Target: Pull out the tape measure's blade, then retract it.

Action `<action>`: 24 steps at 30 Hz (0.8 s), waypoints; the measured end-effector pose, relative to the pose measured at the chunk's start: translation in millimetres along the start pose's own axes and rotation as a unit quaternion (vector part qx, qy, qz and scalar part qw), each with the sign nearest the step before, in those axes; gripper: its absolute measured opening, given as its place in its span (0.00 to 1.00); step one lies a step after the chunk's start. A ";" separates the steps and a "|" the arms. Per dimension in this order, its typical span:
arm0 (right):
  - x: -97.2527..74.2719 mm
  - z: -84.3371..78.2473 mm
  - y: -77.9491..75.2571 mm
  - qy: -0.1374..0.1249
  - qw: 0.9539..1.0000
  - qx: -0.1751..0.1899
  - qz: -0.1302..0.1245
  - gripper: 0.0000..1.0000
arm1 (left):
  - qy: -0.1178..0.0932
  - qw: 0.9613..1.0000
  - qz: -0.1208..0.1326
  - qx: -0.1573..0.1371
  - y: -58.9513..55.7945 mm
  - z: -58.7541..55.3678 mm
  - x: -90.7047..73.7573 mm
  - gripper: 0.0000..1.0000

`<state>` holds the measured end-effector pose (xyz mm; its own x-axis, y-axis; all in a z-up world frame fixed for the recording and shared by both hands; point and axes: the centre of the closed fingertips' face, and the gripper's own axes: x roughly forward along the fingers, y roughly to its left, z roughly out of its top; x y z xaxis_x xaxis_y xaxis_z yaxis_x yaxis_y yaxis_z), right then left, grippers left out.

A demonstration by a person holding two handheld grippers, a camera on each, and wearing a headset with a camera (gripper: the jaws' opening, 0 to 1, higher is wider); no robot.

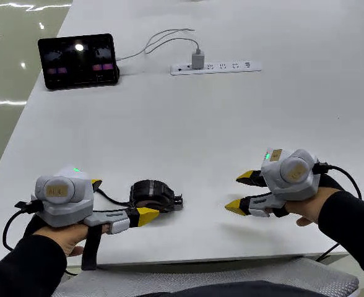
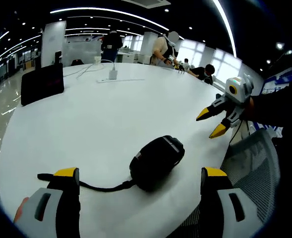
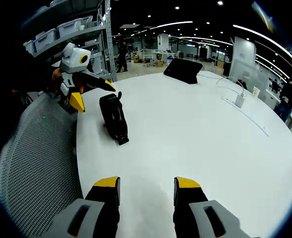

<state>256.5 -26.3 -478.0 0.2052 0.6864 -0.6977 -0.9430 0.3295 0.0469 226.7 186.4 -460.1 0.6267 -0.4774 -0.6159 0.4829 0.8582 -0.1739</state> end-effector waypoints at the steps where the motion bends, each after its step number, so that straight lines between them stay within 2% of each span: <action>1: -3.6 -0.5 -0.9 -0.003 1.000 0.002 0.000 0.41 | 0.003 1.000 -0.005 0.004 0.3 -1.2 -2.2 0.99; 5: -12.9 -4.0 -2.5 -0.005 1.000 0.001 0.000 0.46 | 0.012 1.000 -0.020 0.020 1.8 -3.5 -9.6 0.99; 8: -21.2 -9.3 -3.5 -0.009 1.000 0.002 0.002 0.50 | 0.013 0.999 -0.032 0.018 2.7 -3.3 -14.8 0.99; 10: -28.6 -11.4 -6.5 -0.016 1.000 0.010 -0.005 0.54 | 0.015 0.999 -0.037 0.014 4.0 -4.0 -18.2 0.99; 13: -37.5 -18.8 -11.6 -0.021 1.000 0.020 -0.007 0.57 | 0.019 0.999 -0.039 0.013 8.4 -6.4 -21.5 0.99; 16: -48.2 -28.6 -16.6 -0.012 0.999 0.025 -0.018 0.62 | 0.027 0.999 -0.036 0.029 12.5 -8.0 -26.8 0.99; 21: -63.8 -38.6 -21.4 -0.009 0.999 0.028 -0.026 0.68 | 0.027 0.999 -0.035 0.032 16.5 -4.8 -36.9 0.99; 24: -72.6 -45.1 -24.2 -0.005 0.999 0.034 -0.028 0.76 | 0.028 0.998 -0.033 0.034 22.2 -6.0 -42.1 0.99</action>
<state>252.7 -113.4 -460.8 0.2598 0.6722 -0.6933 -0.9102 0.4103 0.0567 207.4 226.7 -442.7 0.5578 -0.5189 -0.6478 0.5638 0.8096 -0.1632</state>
